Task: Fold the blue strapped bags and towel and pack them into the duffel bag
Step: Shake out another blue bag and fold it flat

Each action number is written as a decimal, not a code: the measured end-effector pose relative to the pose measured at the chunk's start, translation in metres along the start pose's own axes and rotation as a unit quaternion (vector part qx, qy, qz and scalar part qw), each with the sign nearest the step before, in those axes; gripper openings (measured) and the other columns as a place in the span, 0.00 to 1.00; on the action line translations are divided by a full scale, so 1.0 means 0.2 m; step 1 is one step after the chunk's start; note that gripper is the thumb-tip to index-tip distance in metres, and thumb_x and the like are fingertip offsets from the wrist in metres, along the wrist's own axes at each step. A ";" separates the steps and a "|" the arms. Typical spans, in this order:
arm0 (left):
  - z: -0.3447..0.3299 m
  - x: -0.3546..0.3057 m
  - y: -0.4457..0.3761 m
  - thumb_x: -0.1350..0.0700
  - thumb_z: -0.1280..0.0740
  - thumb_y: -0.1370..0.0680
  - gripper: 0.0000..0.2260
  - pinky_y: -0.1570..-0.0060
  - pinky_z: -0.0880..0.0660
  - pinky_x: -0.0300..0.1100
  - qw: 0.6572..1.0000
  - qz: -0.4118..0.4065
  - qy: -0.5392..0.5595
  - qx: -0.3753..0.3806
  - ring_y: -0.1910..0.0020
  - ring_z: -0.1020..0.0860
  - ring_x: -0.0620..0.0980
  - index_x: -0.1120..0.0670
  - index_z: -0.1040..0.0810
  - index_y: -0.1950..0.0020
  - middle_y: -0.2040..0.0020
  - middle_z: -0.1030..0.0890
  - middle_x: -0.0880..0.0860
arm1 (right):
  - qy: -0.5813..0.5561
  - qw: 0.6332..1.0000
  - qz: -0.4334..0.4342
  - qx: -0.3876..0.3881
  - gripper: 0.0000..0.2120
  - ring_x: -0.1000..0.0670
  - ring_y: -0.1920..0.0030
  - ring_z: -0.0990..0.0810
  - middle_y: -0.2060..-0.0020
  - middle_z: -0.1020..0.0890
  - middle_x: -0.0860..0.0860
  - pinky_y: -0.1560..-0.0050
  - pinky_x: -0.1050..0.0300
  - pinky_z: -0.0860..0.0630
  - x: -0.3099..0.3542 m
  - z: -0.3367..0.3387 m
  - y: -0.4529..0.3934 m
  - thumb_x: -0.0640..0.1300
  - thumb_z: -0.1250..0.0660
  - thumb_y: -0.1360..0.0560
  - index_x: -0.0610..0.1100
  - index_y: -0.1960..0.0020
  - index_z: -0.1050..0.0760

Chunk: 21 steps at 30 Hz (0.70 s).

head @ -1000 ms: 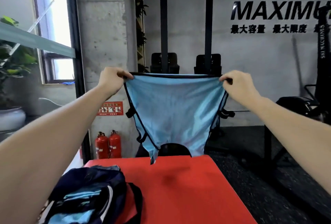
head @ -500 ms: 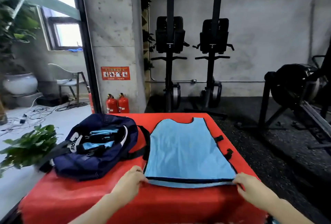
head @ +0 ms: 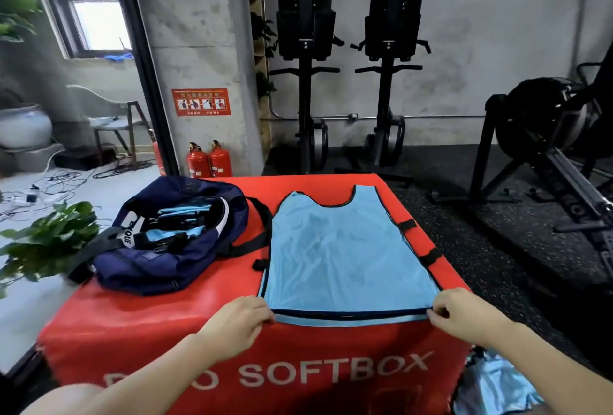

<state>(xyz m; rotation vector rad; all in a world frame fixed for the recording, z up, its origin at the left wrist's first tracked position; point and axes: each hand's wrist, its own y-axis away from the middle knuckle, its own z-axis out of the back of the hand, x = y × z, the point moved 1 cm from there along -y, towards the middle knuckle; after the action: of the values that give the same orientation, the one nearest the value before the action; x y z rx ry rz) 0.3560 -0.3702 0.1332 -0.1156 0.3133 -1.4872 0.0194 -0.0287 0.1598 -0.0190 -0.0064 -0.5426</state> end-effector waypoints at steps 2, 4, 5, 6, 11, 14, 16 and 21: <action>0.01 -0.01 -0.01 0.57 0.41 0.24 0.13 0.52 0.24 0.37 1.000 -0.022 -0.004 -0.001 0.49 0.23 0.43 0.46 0.22 0.45 0.50 0.21 0.42 | 0.014 1.000 -0.005 0.011 0.31 0.50 0.66 0.26 0.69 0.24 0.45 0.60 0.48 0.27 0.01 0.02 -0.04 0.67 0.51 0.29 0.39 0.66 0.31; 0.03 -0.02 -0.04 0.57 0.40 0.24 0.11 0.55 0.26 0.37 0.999 -0.040 0.001 0.010 0.51 0.23 0.45 0.46 0.26 0.43 0.51 0.22 0.43 | 0.038 0.998 -0.005 0.041 0.33 0.49 0.68 0.28 0.71 0.26 0.42 0.61 0.48 0.29 0.02 0.04 -0.09 0.69 0.52 0.30 0.38 0.66 0.33; 0.04 -0.03 -0.05 0.55 0.40 0.23 0.11 0.55 0.27 0.38 0.999 -0.048 0.005 0.020 0.53 0.23 0.46 0.46 0.27 0.42 0.52 0.22 0.43 | 0.051 0.997 -0.002 0.059 0.33 0.49 0.69 0.29 0.72 0.28 0.43 0.62 0.48 0.31 0.03 0.06 -0.12 0.70 0.52 0.31 0.38 0.66 0.33; 0.05 -0.03 -0.07 0.52 0.38 0.23 0.11 0.55 0.27 0.39 0.998 -0.054 0.007 0.032 0.54 0.23 0.46 0.46 0.28 0.41 0.52 0.22 0.44 | 0.064 0.995 0.004 0.073 0.34 0.48 0.69 0.28 0.74 0.30 0.43 0.63 0.48 0.33 0.05 0.08 -0.16 0.71 0.52 0.30 0.38 0.67 0.33; 0.14 0.04 -0.26 0.38 0.39 0.22 0.22 0.52 0.27 0.38 0.997 0.026 0.054 0.044 0.57 0.21 0.43 0.45 0.32 0.31 0.48 0.21 0.41 | 0.090 0.994 0.041 0.046 0.34 0.47 0.71 0.32 0.75 0.33 0.44 0.68 0.49 0.39 0.19 0.23 -0.48 0.70 0.47 0.24 0.39 0.68 0.35; 0.17 0.17 -0.47 0.40 0.37 0.22 0.19 0.53 0.25 0.38 0.989 0.091 0.118 -0.005 0.60 0.22 0.39 0.43 0.32 0.32 0.52 0.24 0.37 | 0.043 0.997 0.047 0.038 0.31 0.51 0.71 0.34 0.75 0.33 0.46 0.67 0.50 0.37 0.33 0.32 -0.75 0.67 0.43 0.22 0.41 0.70 0.37; 0.17 0.27 -0.62 0.43 0.36 0.21 0.17 0.54 0.24 0.40 0.983 0.120 0.135 -0.026 0.59 0.22 0.38 0.42 0.31 0.33 0.53 0.23 0.38 | -0.004 0.998 0.046 0.034 0.30 0.52 0.69 0.33 0.75 0.32 0.48 0.65 0.50 0.33 0.42 0.32 -0.96 0.65 0.42 0.22 0.43 0.71 0.36; 0.10 0.52 -0.97 0.49 0.36 0.20 0.13 0.55 0.25 0.42 0.970 0.178 0.154 -0.059 0.60 0.23 0.40 0.42 0.29 0.35 0.57 0.23 0.38 | -0.083 0.995 0.051 0.018 0.29 0.52 0.67 0.27 0.71 0.22 0.48 0.60 0.50 0.24 0.60 0.30 -1.44 0.65 0.42 0.22 0.44 0.70 0.29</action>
<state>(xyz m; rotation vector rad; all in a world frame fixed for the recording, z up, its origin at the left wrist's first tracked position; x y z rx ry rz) 0.1818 -0.4927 0.1907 0.0751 0.6401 -1.1252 -0.0257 -0.3360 0.2256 -0.0286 -0.1772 -0.4365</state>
